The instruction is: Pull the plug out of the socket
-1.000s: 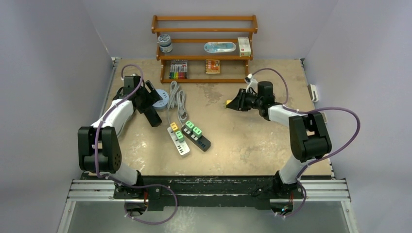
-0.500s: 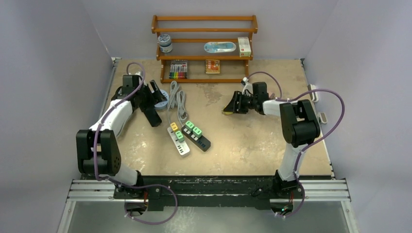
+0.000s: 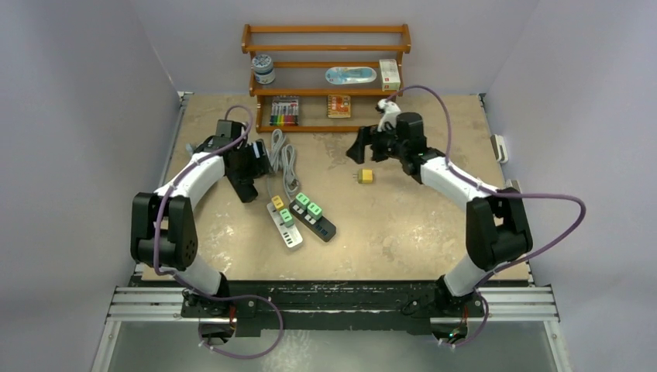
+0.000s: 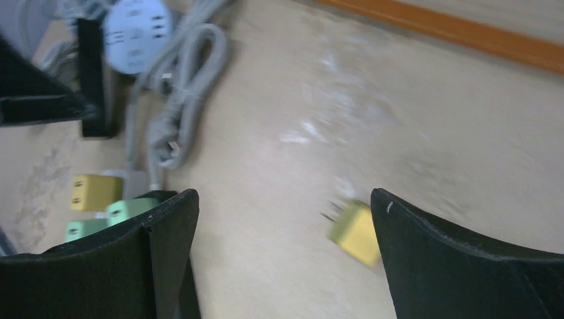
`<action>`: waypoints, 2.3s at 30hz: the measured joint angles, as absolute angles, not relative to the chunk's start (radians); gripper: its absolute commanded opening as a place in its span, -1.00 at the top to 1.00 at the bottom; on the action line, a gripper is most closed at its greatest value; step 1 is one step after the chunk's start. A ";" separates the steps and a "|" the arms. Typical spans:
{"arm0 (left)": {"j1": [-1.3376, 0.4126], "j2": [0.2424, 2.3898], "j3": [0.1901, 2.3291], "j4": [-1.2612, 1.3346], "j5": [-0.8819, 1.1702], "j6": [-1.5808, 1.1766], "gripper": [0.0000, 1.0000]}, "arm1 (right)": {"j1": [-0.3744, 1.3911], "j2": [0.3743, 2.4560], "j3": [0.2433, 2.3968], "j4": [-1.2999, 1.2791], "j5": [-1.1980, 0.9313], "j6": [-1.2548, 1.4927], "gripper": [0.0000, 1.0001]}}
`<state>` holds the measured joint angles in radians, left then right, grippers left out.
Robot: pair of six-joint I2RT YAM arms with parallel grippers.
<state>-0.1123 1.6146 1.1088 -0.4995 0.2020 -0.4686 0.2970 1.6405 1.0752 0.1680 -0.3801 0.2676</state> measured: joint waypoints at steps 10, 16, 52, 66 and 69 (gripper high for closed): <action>-0.093 1.478 1.035 -0.516 0.182 -0.540 -0.41 | 0.768 1.751 1.332 0.116 -0.267 0.099 -0.77; 0.033 1.423 0.981 -0.545 0.183 -0.580 -0.41 | 0.888 1.929 1.486 0.012 -0.196 0.064 -0.56; 0.144 1.311 0.823 -0.531 0.295 -0.608 -0.39 | 0.949 2.172 1.716 -0.257 -0.202 0.053 1.00; 0.118 1.165 0.747 -0.310 0.533 -0.653 -0.47 | 0.855 2.172 1.763 -0.139 -0.395 0.245 1.00; 0.065 1.164 0.747 -0.273 0.538 -0.653 -0.47 | 0.831 2.172 1.803 -0.121 -0.430 0.283 1.00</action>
<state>0.0647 1.1637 0.7471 -0.2729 0.5381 -0.6533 0.8310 2.1719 1.8030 -0.1215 -0.4301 0.2832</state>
